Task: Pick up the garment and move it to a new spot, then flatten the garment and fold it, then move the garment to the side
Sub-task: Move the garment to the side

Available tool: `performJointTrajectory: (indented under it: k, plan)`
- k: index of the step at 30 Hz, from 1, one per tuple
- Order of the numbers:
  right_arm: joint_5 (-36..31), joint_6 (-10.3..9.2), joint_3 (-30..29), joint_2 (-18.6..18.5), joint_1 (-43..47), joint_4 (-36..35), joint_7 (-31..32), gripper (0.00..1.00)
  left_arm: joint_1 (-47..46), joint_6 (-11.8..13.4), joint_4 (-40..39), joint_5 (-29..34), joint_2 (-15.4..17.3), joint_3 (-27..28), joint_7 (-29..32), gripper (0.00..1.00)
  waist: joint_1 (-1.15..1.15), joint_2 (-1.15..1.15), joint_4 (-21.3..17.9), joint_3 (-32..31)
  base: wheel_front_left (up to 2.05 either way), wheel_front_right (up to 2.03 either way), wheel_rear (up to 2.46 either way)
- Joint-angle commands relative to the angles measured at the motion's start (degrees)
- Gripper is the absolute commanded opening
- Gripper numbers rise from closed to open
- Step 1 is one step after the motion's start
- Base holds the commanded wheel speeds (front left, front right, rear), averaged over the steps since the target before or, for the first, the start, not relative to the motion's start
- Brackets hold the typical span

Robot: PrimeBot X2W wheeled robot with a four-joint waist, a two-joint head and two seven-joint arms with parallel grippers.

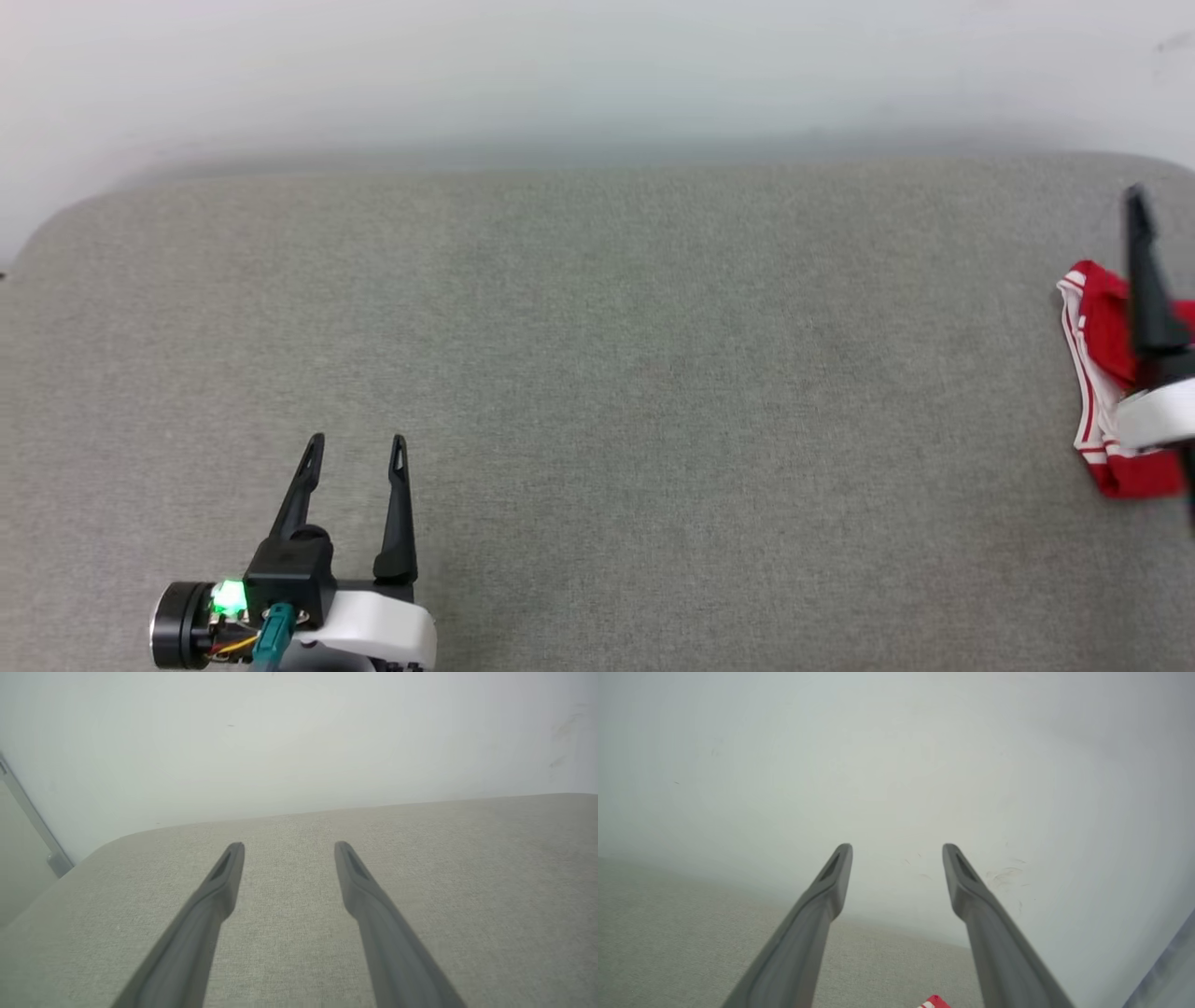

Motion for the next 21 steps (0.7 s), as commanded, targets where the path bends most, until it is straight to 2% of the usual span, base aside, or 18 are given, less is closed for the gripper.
performJointTrajectory:
  k: [1,5,9,14,21]
  plan:
    - [-0.1,-0.07,0.1,2.1,2.0,-1.8,-0.5,1.00,0.9,-0.3,0.1,-0.2,0.2,0.1,-0.1,1.00,0.01,0.00,0.8,-1.5,0.00,0.00,0.00]
    - [-0.7,-0.07,1.3,7.7,6.5,-5.4,-0.8,1.00,1.9,-0.2,0.6,-0.3,0.2,0.4,-0.1,1.00,0.01,0.00,1.5,-3.4,0.00,0.00,0.00]
    - [-1.2,-0.07,3.1,11.1,10.7,-7.2,-1.0,1.00,2.6,-0.5,1.0,-0.6,0.3,0.6,-0.1,1.00,0.01,0.00,2.1,-4.6,0.00,0.00,0.00]
    - [-0.6,-0.07,4.0,13.5,14.9,-5.6,-1.7,1.00,3.3,-0.7,1.5,-1.0,0.3,0.9,-0.1,1.00,0.01,0.00,2.5,-5.7,0.00,0.00,0.00]
    - [0.0,-0.06,2.2,16.3,19.3,-4.1,-2.4,1.00,3.7,-1.1,2.0,-1.0,0.0,0.8,-0.1,1.00,0.01,0.00,3.4,-6.7,0.00,0.00,0.00]
